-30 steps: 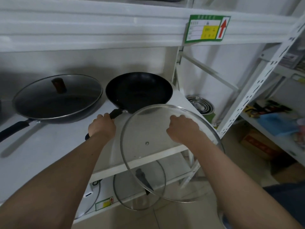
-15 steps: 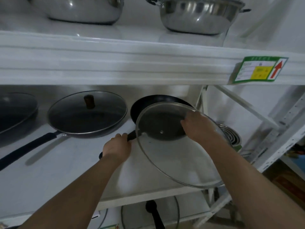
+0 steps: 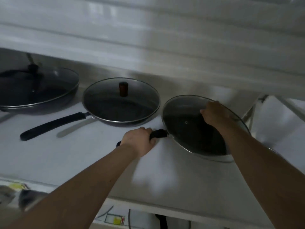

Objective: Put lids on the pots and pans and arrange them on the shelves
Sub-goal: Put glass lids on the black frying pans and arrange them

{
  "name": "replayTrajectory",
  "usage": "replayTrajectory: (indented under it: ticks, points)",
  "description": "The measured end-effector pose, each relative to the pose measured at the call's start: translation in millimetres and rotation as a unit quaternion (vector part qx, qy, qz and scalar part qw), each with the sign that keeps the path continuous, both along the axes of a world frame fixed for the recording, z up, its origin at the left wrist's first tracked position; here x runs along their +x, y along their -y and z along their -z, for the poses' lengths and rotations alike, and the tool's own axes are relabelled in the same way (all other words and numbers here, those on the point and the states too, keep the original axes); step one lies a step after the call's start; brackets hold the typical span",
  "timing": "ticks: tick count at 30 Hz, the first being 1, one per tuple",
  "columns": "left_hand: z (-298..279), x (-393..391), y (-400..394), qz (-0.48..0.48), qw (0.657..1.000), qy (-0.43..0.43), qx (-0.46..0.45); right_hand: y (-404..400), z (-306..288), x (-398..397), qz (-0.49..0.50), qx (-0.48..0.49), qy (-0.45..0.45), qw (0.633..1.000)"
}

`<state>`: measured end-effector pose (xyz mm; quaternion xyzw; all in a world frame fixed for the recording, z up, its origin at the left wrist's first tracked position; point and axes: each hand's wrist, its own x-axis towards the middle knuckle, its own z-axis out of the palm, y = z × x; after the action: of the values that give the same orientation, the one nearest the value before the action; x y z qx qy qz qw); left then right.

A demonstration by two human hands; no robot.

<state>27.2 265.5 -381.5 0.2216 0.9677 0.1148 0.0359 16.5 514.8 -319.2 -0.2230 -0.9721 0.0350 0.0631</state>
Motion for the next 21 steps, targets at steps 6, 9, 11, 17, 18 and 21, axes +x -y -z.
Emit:
replayTrajectory:
  ticks: [6, 9, 11, 17, 18, 21]
  points:
    - [4, 2, 3, -0.008, 1.0, -0.002, -0.002, -7, 12, -24, -0.005, -0.002, 0.011, 1.0]
    - [4, 2, 2, -0.006, 1.0, -0.007, 0.006, -10, 16, -27, -0.002, 0.014, -0.008, 1.0]
    - [4, 2, 2, -0.006, 1.0, -0.016, 0.009, -10, 19, -28, 0.004, 0.008, -0.02, 1.0]
    - [6, 3, 0, -0.013, 1.0, -0.027, 0.0, -11, 20, -28, 0.002, 0.03, -0.012, 0.999]
    - [5, 3, -1, -0.012, 0.999, -0.039, -0.006, -9, 18, -28, 0.003, 0.047, -0.012, 0.999]
    - [-5, 2, -3, -0.026, 0.996, -0.082, 0.038, 21, 6, -29, -0.017, 0.036, -0.095, 0.995]
